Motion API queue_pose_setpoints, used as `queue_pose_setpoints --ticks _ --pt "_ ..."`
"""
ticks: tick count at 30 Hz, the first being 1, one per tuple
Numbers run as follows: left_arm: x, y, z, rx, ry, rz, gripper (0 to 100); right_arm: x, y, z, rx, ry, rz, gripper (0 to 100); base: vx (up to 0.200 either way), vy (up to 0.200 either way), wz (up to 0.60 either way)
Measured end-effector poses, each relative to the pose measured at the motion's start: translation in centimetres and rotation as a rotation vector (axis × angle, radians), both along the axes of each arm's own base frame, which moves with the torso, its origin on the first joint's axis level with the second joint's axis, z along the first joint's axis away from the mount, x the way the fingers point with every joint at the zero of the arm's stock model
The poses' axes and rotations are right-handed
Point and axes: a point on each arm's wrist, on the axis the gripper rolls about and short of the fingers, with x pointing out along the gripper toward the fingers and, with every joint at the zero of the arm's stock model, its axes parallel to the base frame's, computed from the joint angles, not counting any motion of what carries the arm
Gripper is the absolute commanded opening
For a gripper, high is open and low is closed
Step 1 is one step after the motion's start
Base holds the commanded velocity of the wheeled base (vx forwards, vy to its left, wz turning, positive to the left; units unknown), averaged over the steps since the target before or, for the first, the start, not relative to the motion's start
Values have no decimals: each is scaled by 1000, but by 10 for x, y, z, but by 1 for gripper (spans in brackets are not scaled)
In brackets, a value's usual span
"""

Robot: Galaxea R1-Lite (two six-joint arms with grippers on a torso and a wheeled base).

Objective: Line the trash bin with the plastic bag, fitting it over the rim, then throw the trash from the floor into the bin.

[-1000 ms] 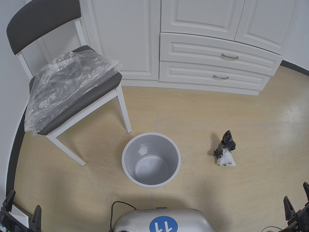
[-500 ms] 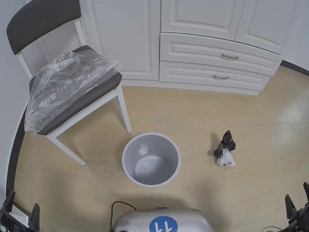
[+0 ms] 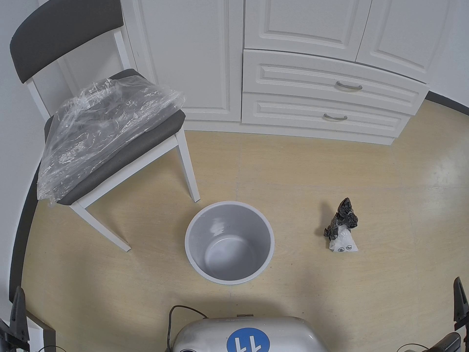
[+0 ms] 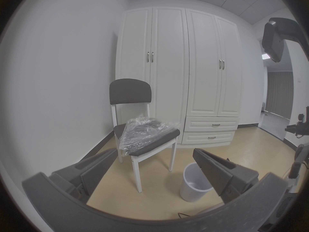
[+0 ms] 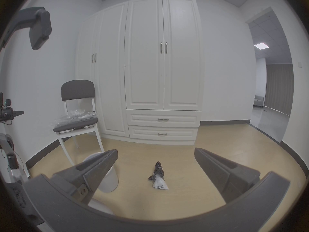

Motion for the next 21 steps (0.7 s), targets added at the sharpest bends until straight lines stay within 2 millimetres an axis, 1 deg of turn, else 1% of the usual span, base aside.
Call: queue_pose_setpoints --ticks 6,8,10,12,16,20,21 --pt "-5 0 9 29 53 -3 100 -3 1 1 -65 175 47 100 0 0 0" --pt "-5 1 14 44 84 -2 100 -1 1 7 -96 231 63 100 0 0 0" --pt "-5 1 20 59 120 3 100 3 1 16 -123 262 76 100 0 0 0" --pt "-3 1 27 72 168 10 100 10 2 28 -143 289 86 100 0 0 0" --pt "8 1 43 98 282 31 100 32 2 55 -175 308 100 100 0 0 0" --pt "24 2 58 129 387 58 100 59 3 84 -191 238 106 100 0 0 0" --pt "28 2 61 138 408 66 100 65 3 89 -193 229 110 100 0 0 0"
